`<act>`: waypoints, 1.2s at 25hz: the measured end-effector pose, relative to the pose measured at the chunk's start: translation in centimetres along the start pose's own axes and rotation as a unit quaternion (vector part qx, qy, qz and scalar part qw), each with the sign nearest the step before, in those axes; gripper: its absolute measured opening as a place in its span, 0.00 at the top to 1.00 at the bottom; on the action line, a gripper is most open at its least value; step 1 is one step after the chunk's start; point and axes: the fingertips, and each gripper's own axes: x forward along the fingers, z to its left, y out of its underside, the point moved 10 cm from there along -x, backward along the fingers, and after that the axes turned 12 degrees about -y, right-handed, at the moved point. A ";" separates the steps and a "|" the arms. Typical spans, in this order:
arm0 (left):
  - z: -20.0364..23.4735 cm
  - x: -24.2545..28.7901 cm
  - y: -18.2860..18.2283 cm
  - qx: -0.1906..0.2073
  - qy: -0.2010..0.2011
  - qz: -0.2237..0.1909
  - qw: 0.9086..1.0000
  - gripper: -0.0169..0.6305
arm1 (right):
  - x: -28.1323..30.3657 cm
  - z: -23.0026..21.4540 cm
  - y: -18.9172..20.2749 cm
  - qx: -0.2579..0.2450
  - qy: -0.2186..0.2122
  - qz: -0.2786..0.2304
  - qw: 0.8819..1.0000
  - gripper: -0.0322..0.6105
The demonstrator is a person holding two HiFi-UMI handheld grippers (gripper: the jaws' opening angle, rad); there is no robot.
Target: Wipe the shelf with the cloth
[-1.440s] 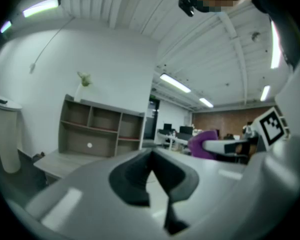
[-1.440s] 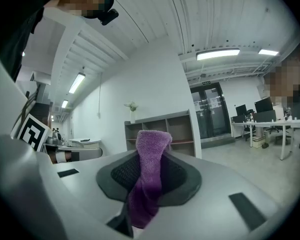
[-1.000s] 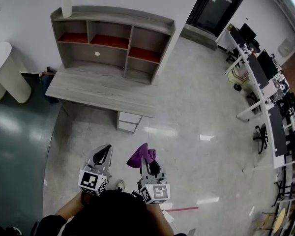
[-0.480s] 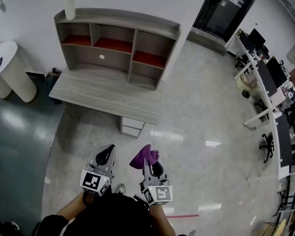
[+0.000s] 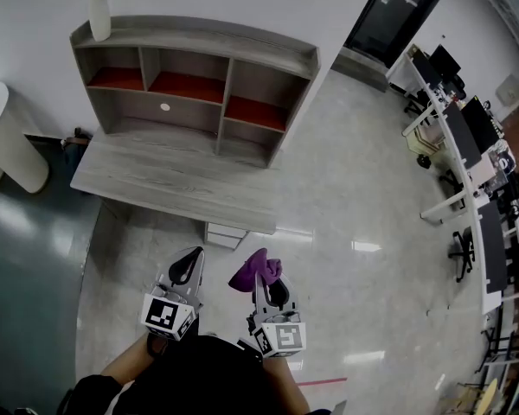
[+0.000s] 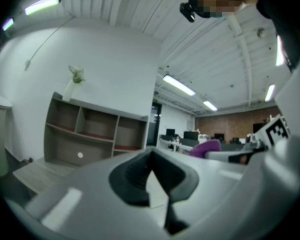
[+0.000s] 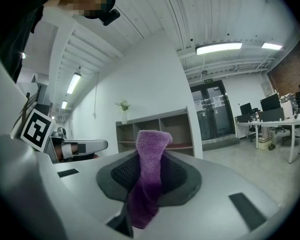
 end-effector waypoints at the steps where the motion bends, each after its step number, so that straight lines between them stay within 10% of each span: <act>1: 0.7 1.0 -0.2 -0.001 0.002 -0.001 1.000 0.97 | 1.1 -0.3 -0.1 -0.002 0.002 -0.001 1.000 0.82; 15: 10.4 14.5 -1.5 -0.008 0.043 0.019 0.999 0.97 | 16.8 -4.6 -1.7 -0.008 0.051 0.013 0.999 0.82; 30: 10.4 26.2 -2.0 -0.016 0.041 0.008 0.999 0.97 | 24.5 -13.5 -2.9 -0.005 0.039 0.014 0.999 0.82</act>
